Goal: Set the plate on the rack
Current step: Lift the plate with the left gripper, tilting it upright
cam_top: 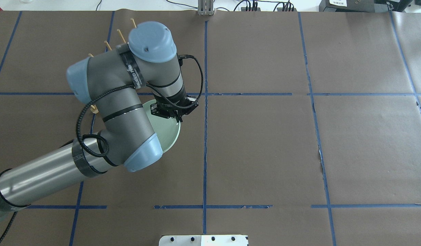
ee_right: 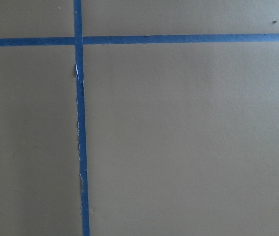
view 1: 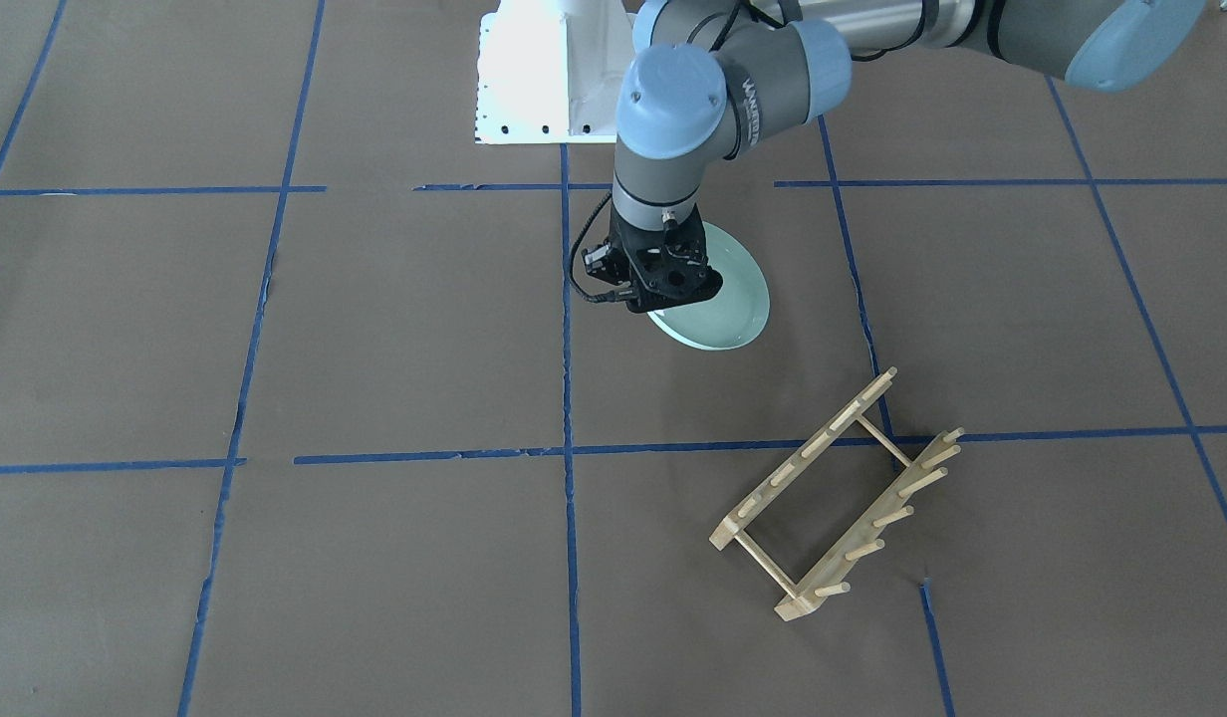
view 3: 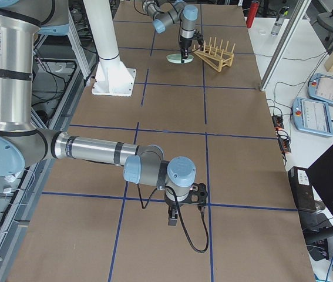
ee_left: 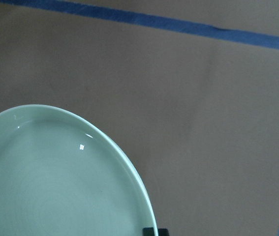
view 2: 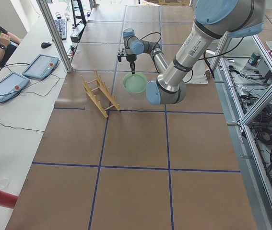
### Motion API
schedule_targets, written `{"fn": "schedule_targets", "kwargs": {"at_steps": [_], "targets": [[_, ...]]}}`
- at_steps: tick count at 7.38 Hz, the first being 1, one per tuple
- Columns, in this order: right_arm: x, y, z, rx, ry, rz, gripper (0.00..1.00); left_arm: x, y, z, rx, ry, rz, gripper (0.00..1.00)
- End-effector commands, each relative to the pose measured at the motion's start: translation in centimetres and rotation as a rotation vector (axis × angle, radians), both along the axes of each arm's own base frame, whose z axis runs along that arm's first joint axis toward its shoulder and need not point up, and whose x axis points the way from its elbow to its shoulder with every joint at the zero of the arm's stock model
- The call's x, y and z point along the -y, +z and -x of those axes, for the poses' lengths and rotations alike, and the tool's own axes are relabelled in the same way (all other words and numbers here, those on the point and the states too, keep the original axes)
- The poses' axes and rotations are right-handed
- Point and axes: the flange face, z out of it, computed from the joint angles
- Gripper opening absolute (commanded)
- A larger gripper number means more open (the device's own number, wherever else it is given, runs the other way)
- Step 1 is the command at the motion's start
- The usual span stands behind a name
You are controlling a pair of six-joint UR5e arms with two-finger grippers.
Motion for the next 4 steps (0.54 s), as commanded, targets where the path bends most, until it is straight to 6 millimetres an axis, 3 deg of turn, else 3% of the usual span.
{"fn": "schedule_targets", "kwargs": {"at_steps": [1,3,4], "targets": [[0.0,-0.1,0.0,0.0,0.001,-0.001,1.0,2.9,-6.1,9.0,-0.297,-0.155,-0.014,0.0],[0.0,0.0,0.0,0.0,0.001,-0.001,1.0,6.0,-8.3,15.3,-0.57,-0.326,-0.01,0.0],[0.0,0.0,0.0,0.0,0.001,0.0,1.0,8.2,-8.1,18.0,-0.681,-0.395,0.019,0.0]]}}
